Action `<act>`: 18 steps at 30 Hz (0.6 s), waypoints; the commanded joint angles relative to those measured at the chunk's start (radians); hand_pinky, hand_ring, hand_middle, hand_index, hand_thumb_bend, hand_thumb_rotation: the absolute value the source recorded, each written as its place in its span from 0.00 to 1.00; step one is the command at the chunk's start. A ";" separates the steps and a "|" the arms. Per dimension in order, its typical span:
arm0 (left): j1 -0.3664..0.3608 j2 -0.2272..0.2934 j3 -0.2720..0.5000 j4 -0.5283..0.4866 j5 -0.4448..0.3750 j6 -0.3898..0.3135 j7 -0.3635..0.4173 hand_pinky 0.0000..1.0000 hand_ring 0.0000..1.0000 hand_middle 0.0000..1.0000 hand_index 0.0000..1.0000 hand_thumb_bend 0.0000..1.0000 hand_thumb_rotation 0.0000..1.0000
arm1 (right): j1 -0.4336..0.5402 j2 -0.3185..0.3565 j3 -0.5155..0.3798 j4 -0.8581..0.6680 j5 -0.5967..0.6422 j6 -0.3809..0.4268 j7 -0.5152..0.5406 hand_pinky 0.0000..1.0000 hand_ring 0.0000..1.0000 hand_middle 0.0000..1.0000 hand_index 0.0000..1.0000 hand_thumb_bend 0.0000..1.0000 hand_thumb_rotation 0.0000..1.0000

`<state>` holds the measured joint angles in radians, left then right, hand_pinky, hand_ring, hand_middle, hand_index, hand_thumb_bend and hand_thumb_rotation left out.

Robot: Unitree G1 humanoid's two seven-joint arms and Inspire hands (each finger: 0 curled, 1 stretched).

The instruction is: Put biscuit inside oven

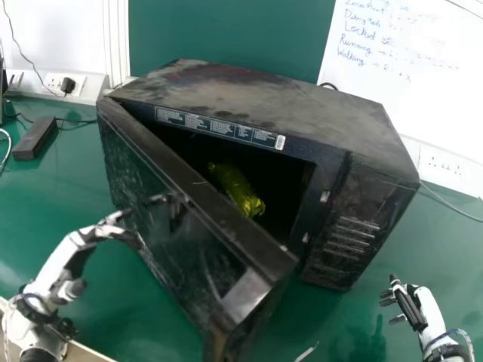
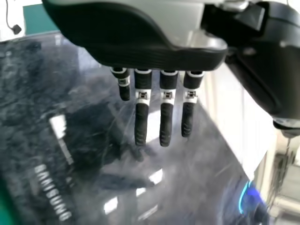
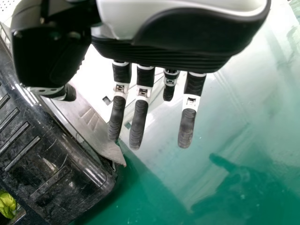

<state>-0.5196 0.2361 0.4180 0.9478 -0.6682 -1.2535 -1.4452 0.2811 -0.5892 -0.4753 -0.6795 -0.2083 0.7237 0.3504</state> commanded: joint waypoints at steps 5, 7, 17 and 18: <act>-0.057 0.076 -0.094 0.043 0.275 -0.042 0.193 0.62 0.69 0.76 0.79 0.67 0.52 | 0.008 0.006 0.002 0.001 -0.012 -0.007 -0.012 0.42 0.47 0.50 0.52 0.64 0.61; -0.074 0.092 -0.113 0.055 0.372 -0.053 0.288 0.61 0.69 0.75 0.77 0.68 0.49 | 0.010 0.002 0.007 -0.003 -0.018 -0.006 -0.013 0.42 0.47 0.50 0.52 0.64 0.61; -0.138 0.168 -0.247 0.064 0.785 0.032 0.744 0.57 0.67 0.73 0.69 0.72 0.27 | 0.011 -0.004 0.008 -0.011 -0.025 -0.002 0.000 0.41 0.47 0.51 0.52 0.63 0.62; -0.147 0.174 -0.261 0.072 0.809 0.037 0.777 0.57 0.67 0.72 0.68 0.72 0.26 | 0.011 0.000 0.005 -0.008 -0.021 -0.007 0.000 0.41 0.47 0.50 0.52 0.63 0.62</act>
<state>-0.6483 0.3917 0.1781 1.0045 0.1125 -1.2266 -0.7140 0.2877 -0.5914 -0.4662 -0.6860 -0.2321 0.7218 0.3473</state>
